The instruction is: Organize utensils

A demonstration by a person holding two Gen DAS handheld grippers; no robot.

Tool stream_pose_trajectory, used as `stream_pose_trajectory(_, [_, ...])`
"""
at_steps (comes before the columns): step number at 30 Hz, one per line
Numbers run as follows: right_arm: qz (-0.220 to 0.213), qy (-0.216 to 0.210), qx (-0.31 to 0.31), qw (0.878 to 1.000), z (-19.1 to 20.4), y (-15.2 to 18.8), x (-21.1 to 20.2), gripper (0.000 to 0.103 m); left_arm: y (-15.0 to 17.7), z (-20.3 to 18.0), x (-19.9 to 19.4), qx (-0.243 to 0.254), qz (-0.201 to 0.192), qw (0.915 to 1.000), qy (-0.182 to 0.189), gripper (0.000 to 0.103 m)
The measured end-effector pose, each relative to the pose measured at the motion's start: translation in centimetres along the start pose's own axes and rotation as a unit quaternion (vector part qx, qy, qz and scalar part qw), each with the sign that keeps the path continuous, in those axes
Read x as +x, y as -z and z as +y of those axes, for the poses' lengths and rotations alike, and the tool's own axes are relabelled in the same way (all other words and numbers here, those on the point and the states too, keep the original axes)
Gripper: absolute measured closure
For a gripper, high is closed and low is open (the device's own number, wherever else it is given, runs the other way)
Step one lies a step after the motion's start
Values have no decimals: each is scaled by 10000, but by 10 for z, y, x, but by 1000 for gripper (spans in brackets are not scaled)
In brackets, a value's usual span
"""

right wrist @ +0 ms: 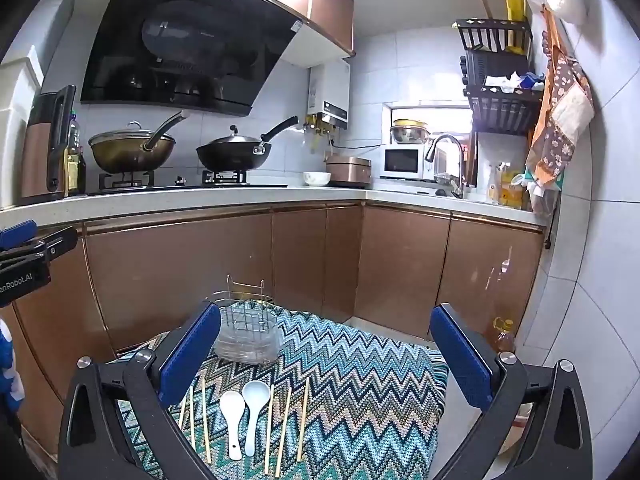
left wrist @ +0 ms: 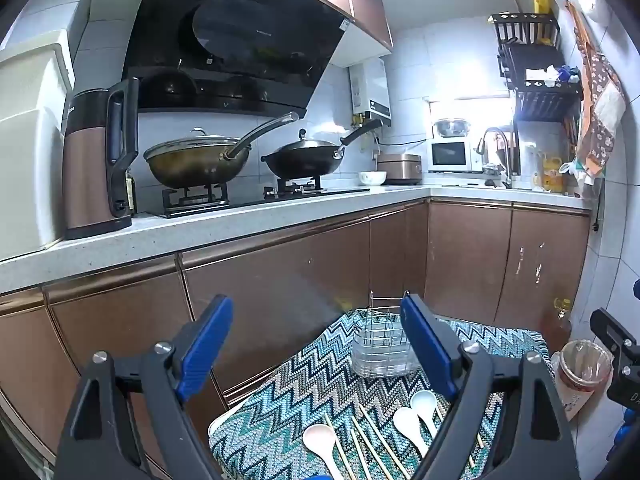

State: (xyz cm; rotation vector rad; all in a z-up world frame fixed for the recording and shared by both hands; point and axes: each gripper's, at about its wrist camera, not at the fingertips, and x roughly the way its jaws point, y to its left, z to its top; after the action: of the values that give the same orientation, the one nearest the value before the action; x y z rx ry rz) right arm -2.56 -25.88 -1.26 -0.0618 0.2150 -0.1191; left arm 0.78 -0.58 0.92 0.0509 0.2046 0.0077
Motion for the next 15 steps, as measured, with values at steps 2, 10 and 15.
stream_pose_trajectory(2, [-18, 35, -23, 10000, -1, 0, 1, 0, 1, -1, 3, 4, 28, 10000, 8, 18])
stream_pose_trajectory(10, [-85, 126, -64, 9999, 0, 1, 3, 0, 1, -2, 13, -46, 94, 9999, 17, 18])
stream_pose_trajectory(15, [-75, 138, -27, 9999, -3, 1, 7, 0, 3, -3, 16, -35, 101, 9999, 0, 18])
